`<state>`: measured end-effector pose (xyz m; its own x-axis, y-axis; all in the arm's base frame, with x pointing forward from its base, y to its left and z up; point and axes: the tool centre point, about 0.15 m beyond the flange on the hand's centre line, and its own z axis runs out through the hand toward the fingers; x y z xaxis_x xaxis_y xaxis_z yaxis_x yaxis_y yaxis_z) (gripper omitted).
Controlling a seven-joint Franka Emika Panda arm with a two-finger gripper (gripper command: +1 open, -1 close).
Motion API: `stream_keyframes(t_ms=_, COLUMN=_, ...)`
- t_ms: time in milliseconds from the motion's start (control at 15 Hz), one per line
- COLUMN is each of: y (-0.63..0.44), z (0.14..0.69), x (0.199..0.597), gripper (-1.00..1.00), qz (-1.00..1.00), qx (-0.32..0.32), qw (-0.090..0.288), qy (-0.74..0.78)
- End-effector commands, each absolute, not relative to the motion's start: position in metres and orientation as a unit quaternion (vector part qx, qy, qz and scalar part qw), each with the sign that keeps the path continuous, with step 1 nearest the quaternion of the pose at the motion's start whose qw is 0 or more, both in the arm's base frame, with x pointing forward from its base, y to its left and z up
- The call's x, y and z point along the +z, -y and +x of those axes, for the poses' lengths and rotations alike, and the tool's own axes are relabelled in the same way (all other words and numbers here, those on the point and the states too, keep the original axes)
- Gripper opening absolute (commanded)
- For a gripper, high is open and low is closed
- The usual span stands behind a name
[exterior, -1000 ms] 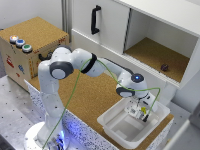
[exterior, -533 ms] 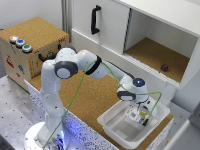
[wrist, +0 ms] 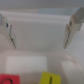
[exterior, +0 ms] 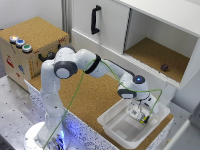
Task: Go towards the white box and store the yellow object
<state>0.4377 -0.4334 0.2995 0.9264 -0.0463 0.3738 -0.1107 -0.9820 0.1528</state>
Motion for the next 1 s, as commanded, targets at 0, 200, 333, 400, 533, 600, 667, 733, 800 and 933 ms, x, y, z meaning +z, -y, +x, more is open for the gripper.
stream_keyframes(t_ms=0, y=0.382, z=0.461, x=0.378, gripper=1.00, qz=0.972, qx=0.230, qw=0.020, qy=0.040)
stream_keyframes(t_ms=200, y=0.365, z=0.482, x=0.415, gripper=1.00, qz=0.965, qx=0.259, qw=0.002, qy=0.051)
stream_keyframes(t_ms=333, y=0.357, z=0.501, x=0.437, gripper=1.00, qz=0.959, qx=0.278, qw=-0.008, qy=0.060)
stream_keyframes(t_ms=400, y=0.354, z=0.510, x=0.447, gripper=1.00, qz=0.955, qx=0.288, qw=-0.009, qy=0.066)
stream_keyframes(t_ms=533, y=0.349, z=0.529, x=0.464, gripper=1.00, qz=0.952, qx=0.296, qw=-0.014, qy=0.075)
stream_keyframes(t_ms=600, y=0.348, z=0.541, x=0.471, gripper=1.00, qz=0.952, qx=0.296, qw=-0.008, qy=0.078)
stream_keyframes(t_ms=667, y=0.348, z=0.550, x=0.476, gripper=1.00, qz=0.952, qx=0.297, qw=-0.008, qy=0.078)
stream_keyframes(t_ms=733, y=0.348, z=0.560, x=0.482, gripper=1.00, qz=0.952, qx=0.297, qw=0.001, qy=0.076)
stream_keyframes(t_ms=800, y=0.350, z=0.569, x=0.488, gripper=1.00, qz=0.952, qx=0.298, qw=-0.002, qy=0.075)
stream_keyframes(t_ms=933, y=0.353, z=0.585, x=0.501, gripper=1.00, qz=0.950, qx=0.302, qw=0.005, qy=0.082)
